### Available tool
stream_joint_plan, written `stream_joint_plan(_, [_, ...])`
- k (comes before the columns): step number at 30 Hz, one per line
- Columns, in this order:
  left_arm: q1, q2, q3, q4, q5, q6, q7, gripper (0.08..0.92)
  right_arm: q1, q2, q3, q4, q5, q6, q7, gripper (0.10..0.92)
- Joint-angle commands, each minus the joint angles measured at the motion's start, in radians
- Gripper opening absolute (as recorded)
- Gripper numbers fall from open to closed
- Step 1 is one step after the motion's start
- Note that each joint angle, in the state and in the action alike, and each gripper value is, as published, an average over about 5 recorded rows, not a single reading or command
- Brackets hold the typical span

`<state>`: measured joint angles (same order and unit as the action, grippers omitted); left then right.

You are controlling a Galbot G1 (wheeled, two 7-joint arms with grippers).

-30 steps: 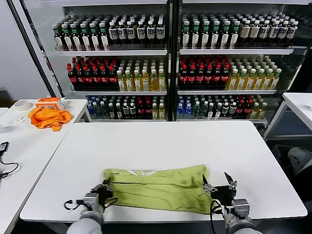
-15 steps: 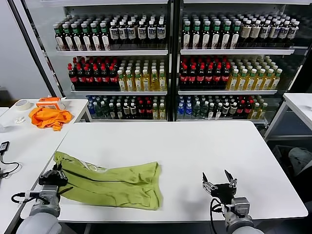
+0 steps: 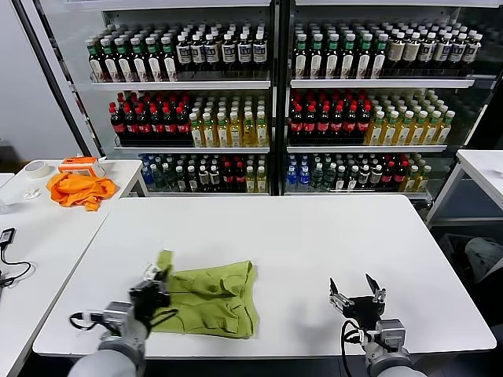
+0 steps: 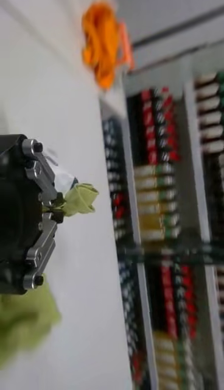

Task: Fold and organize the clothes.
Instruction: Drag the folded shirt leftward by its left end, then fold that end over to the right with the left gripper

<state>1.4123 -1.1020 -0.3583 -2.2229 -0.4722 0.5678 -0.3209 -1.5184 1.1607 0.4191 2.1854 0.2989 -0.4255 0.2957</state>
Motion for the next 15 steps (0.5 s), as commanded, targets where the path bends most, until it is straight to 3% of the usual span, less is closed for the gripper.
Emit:
stream_joint_plan(1, [-0.098, -0.098, 0.165, 0.065, -0.063, 0.010, 0.041, 0.102, 0.002, 0.001, 0.003, -0.006, -0.004, 0.000, 0.000, 0.823])
stream_joint_plan(15, [-0.157, -0.153, 0.212, 0.160, -0.066, 0.009, 0.042, 0.109, 0.023, 0.008, -0.027, -0.026, -0.019, 0.000, -0.003, 0.823])
